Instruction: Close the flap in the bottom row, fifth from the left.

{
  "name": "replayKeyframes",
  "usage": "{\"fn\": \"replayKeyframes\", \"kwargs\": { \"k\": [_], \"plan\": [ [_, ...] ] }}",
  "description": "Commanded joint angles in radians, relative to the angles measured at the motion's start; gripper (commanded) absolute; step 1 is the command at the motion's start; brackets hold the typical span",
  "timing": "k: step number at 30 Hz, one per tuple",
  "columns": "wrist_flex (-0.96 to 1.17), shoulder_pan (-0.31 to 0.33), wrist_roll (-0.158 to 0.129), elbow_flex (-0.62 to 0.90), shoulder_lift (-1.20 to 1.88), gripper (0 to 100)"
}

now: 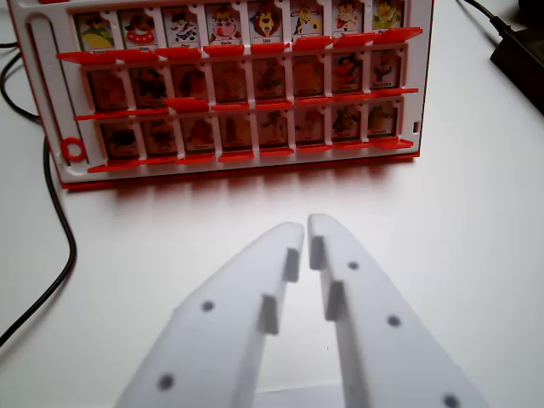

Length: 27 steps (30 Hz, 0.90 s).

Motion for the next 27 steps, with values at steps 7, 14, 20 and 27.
{"fn": "replayKeyframes", "kwargs": {
  "k": [7,14,20,27],
  "plan": [
    [-0.331,0.025,-0.021,-0.005,-0.311,0],
    [-0.592,0.057,-0.06,0.084,-0.517,0],
    [-0.793,0.054,-0.067,0.109,-0.699,0],
    [-0.991,0.04,-0.08,0.089,-0.922,0]
  ]
}}
